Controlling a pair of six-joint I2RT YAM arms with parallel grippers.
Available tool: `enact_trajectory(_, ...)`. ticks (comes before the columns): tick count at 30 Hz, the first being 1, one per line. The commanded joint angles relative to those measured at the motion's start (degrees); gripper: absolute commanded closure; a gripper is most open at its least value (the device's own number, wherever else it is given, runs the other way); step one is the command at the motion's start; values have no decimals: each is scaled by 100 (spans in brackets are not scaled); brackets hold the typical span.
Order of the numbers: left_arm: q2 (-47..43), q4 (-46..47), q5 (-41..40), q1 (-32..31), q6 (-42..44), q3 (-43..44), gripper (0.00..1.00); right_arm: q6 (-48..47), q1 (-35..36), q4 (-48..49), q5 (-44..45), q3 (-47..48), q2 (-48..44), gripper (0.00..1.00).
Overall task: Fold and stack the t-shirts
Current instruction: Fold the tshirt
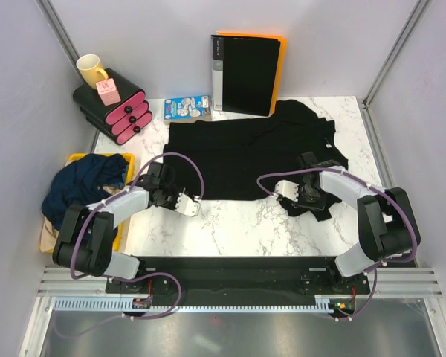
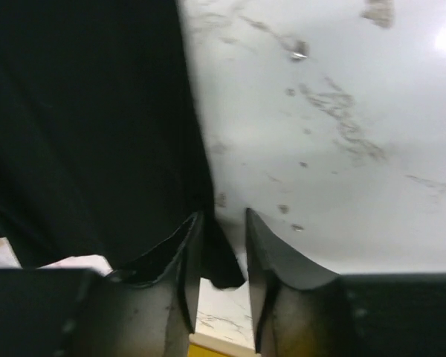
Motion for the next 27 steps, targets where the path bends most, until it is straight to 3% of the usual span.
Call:
enact_trajectory(1, 244, 27, -277, -11, 24, -174, 58, 47, -24, -24, -37, 239, 28, 79)
enact_trajectory(3, 297, 10, -277, -11, 59, -174, 57, 47, -23, -33, -37, 248, 28, 79)
enact_trajectory(8, 534, -140, -303, -11, 42, -87, 73, 56, -15, -42, -37, 300, 55, 79)
enact_trajectory(11, 683, -175, -365, -11, 6, -43, 87, 56, -15, -77, -46, 344, 29, 79)
enact_trajectory(12, 718, -166, -408, -11, -11, -34, 97, 48, -23, -103, -37, 353, 20, 80)
enact_trajectory(19, 649, -569, -243, -11, -222, 291, 98, -32, -23, -208, 24, 406, -59, 80)
enact_trajectory(27, -888, -1440, 619, -3, -328, 1020, 98, -128, -32, -551, -19, 669, -200, 82)
